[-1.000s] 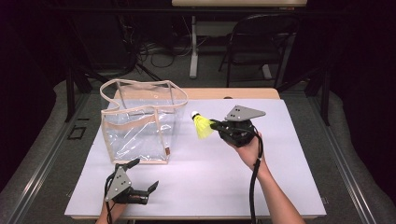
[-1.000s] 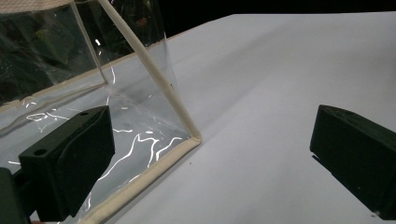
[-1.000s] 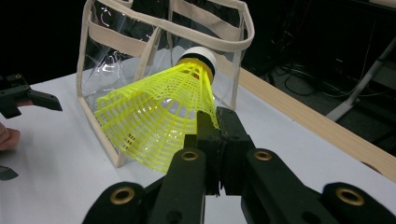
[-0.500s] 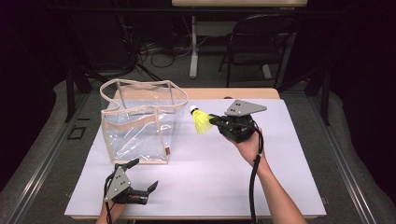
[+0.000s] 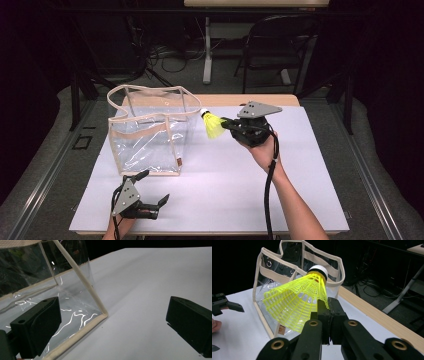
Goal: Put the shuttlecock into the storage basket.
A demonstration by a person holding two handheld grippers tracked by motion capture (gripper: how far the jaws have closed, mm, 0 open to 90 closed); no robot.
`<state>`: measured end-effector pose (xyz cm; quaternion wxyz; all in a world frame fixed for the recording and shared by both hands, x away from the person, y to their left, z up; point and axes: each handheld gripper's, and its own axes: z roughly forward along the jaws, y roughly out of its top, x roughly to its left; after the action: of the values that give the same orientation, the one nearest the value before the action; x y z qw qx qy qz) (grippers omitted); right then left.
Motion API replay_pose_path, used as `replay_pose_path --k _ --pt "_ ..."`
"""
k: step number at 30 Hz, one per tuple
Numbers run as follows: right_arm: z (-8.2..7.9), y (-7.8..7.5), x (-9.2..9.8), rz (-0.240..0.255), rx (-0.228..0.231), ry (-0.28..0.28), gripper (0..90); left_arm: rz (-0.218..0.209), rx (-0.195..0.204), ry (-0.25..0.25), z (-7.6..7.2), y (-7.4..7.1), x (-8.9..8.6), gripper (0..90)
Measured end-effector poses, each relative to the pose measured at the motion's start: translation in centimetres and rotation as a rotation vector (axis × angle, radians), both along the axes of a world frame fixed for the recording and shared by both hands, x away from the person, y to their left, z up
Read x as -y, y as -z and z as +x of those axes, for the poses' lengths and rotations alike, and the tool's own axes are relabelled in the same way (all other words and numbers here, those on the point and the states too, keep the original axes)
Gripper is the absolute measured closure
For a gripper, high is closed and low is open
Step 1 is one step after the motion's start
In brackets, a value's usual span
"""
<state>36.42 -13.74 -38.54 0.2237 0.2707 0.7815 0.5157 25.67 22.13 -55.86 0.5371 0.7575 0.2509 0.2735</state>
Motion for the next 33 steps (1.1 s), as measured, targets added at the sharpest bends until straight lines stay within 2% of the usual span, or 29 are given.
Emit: replay_pose_path --k 5,33 --pt "0.2 -0.4 -0.1 0.008 0.002 -0.001 89.1 0.002 0.001 0.001 0.0 0.0 0.0 0.0" --pt "1.4 -2.5 -2.2 -0.021 0.026 -0.017 89.1 0.0 0.002 0.002 0.0 0.0 0.0 0.0"
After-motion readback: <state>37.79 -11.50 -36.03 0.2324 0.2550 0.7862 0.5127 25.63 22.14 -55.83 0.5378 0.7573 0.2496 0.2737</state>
